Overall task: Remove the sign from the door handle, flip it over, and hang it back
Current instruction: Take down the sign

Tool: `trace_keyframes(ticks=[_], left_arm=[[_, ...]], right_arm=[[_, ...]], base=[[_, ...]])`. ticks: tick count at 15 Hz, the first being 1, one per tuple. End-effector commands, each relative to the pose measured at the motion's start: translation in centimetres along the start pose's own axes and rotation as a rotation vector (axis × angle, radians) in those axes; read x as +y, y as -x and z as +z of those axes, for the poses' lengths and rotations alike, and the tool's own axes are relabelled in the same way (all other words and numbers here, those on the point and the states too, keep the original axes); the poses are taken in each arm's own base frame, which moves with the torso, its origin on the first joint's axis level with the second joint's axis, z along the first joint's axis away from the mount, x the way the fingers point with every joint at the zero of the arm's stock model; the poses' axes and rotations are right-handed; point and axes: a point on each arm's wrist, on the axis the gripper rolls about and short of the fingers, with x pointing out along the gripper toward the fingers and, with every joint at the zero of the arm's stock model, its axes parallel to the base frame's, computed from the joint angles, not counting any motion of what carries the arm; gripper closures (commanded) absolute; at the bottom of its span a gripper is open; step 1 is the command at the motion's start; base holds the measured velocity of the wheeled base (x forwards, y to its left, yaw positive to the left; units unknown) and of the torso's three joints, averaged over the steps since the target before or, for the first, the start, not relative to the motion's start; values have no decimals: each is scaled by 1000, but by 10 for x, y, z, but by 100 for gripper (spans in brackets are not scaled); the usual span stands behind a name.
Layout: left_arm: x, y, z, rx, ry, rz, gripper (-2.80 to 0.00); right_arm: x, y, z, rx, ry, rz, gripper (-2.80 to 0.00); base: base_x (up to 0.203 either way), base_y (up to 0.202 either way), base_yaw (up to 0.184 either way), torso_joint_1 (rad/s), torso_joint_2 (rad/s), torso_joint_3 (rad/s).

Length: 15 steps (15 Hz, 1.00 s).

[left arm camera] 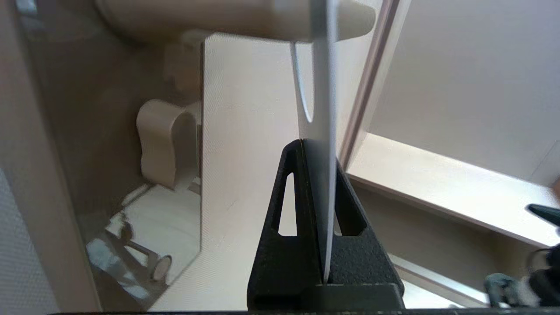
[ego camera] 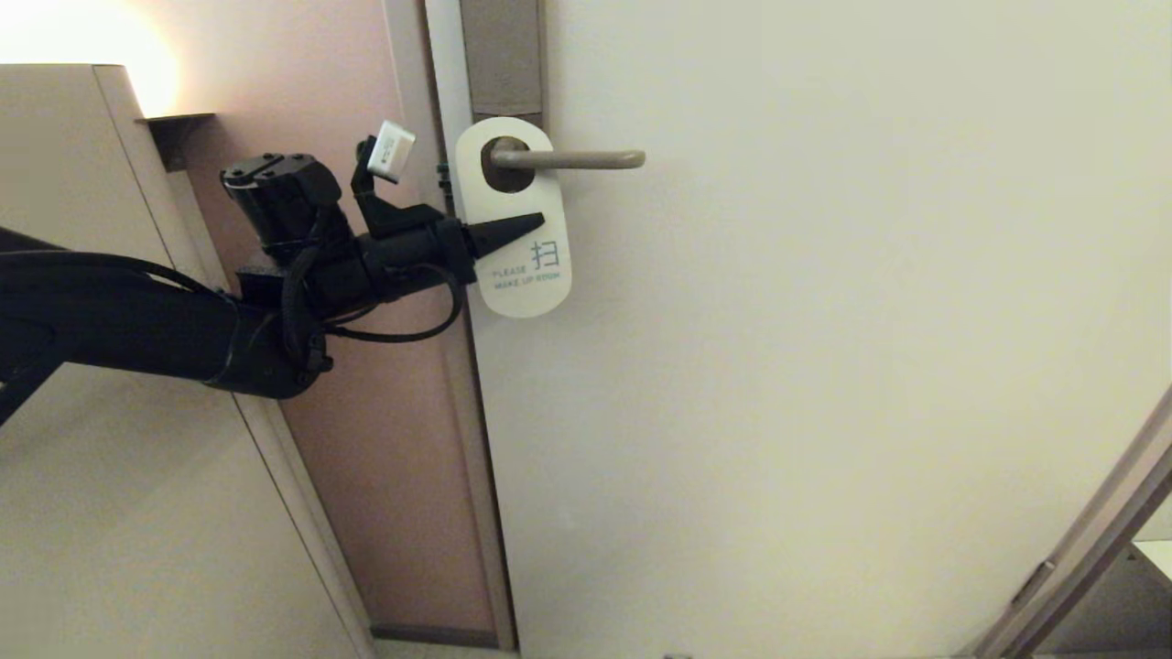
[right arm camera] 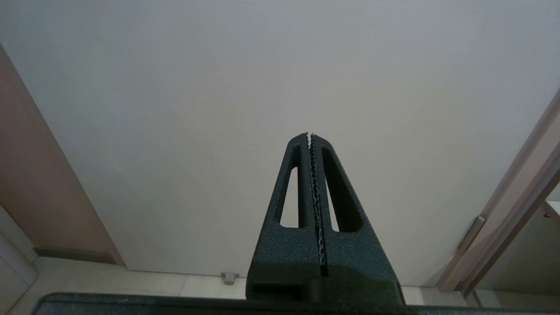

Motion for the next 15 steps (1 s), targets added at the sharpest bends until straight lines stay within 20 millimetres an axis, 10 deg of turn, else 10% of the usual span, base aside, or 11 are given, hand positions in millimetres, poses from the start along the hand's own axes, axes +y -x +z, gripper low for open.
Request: trace_keyframes(ticks=[1, 15], left_arm=[[-2, 0, 2, -4, -14, -2, 0], [-21, -17, -1, 9, -109, 179, 0]], right_arm=[[0, 0, 0, 0, 0, 1, 0], [0, 0, 0, 0, 0, 1, 0]], base=[[0, 0, 0, 0, 0, 0], [0, 0, 0, 0, 0, 0]])
